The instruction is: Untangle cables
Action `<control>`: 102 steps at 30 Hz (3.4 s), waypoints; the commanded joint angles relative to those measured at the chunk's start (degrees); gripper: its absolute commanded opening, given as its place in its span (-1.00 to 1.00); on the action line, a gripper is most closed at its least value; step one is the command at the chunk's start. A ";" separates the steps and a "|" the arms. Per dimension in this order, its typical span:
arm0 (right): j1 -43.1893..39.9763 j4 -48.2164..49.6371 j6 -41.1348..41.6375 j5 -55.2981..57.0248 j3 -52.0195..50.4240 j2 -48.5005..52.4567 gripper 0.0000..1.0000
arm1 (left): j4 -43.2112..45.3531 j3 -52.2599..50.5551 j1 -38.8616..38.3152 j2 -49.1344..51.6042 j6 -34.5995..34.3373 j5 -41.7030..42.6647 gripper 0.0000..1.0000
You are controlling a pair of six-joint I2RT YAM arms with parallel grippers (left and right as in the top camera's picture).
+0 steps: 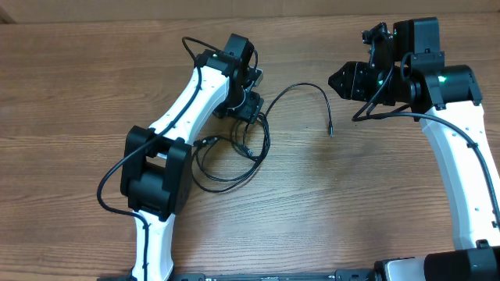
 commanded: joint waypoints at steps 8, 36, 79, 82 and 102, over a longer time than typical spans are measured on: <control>0.17 0.26 0.11 -0.50 -0.37 0.17 -0.12 | -0.74 -0.63 -0.74 6.25 1.11 -2.21 0.11; 2.89 6.45 -2.21 -18.99 -0.35 0.17 -0.13 | -26.75 38.29 -0.33 -0.76 -8.22 10.21 -0.92; 11.34 18.27 -17.11 -31.34 0.74 14.60 -0.92 | -32.87 41.09 9.86 -0.63 -16.33 17.46 -0.91; 8.44 14.82 -21.46 -45.24 0.74 11.67 -0.92 | -32.06 40.83 12.07 -0.63 -19.80 10.21 -0.92; -2.16 14.14 -4.96 -38.73 1.36 7.41 -0.92 | -28.72 30.80 13.86 -0.85 -14.84 9.70 -0.91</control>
